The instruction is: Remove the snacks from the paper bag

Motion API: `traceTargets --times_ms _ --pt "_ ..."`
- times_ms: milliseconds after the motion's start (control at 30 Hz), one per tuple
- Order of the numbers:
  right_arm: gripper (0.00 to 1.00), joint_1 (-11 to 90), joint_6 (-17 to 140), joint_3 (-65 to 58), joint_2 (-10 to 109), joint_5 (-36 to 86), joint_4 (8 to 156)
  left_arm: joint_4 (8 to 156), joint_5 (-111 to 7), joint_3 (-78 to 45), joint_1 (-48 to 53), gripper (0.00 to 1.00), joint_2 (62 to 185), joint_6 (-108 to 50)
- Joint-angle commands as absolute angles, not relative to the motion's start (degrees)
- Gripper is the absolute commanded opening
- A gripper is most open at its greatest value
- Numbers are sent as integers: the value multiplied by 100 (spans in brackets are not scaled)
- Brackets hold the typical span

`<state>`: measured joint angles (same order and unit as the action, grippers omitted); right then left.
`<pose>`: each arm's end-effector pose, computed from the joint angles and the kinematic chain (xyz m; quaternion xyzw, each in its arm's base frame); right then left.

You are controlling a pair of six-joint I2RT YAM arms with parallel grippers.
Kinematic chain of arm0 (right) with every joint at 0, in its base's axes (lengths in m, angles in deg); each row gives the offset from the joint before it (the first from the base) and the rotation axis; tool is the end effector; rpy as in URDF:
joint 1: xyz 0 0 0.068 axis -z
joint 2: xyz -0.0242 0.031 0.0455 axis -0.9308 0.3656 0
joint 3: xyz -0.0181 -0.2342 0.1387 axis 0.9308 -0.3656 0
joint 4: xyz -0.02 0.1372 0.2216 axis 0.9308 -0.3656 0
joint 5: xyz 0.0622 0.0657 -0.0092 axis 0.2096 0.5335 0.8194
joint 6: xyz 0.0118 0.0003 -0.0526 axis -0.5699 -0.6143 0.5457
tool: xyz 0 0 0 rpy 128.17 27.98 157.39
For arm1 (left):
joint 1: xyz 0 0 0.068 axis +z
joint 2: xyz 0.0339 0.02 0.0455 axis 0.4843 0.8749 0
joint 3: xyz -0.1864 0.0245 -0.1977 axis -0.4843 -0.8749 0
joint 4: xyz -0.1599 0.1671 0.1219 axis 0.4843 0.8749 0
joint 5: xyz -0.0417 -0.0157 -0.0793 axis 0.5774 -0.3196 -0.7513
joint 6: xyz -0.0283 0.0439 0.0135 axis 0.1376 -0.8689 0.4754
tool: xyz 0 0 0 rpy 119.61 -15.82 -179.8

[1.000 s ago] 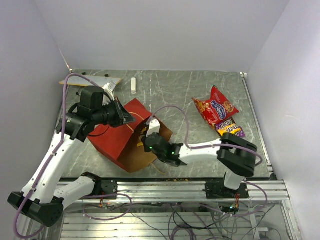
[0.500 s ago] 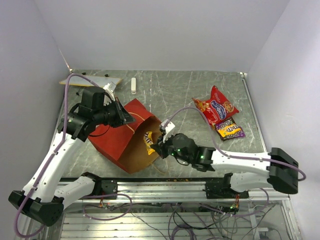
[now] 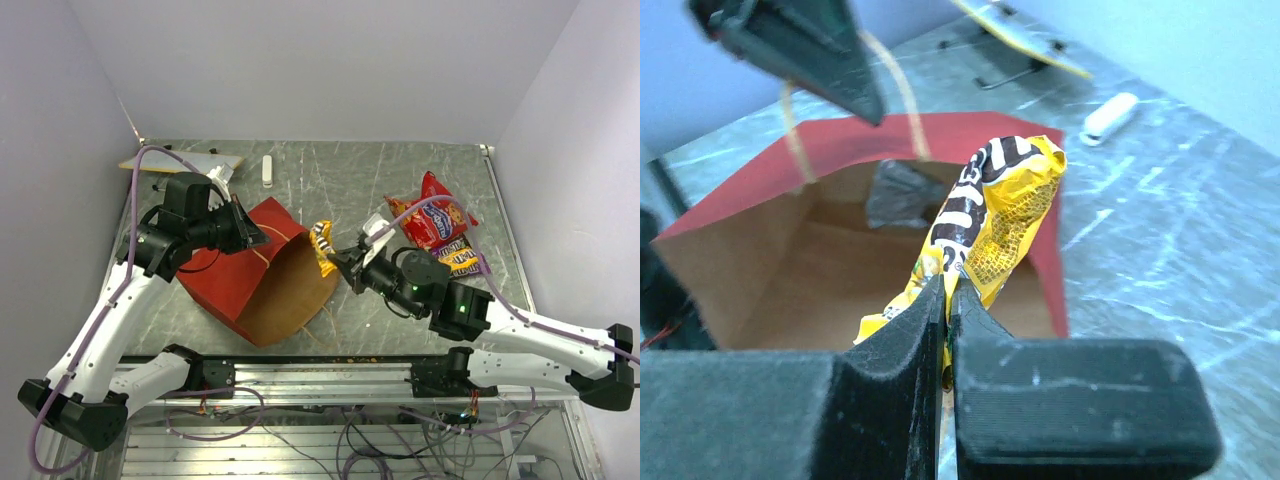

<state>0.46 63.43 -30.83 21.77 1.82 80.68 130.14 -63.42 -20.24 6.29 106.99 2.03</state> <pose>0.0910 0.2000 0.3516 -0.3115 0.6787 0.3055 0.5908 0.1796 -0.0880 0.3773 -0.0765 0.8785 -0.3682 0.2947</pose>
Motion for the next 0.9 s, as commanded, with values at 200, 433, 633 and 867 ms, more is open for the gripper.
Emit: traceTargets --times_ms 200,433,633,867 --pt "0 970 5106 -3186 2282 -2881 8019 13058 -6348 -1922 665 7 10636 98" --pt "0 3073 2396 -3611 2782 -1510 6729 13085 -6401 -1994 664 7 10551 146" --pt "0 3960 2132 -4170 1858 -1294 6473 13140 -6388 -1927 669 7 10595 87" --pt "0 6212 3232 -4112 1683 -230 6489 13121 -6478 -1905 665 7 10712 47"
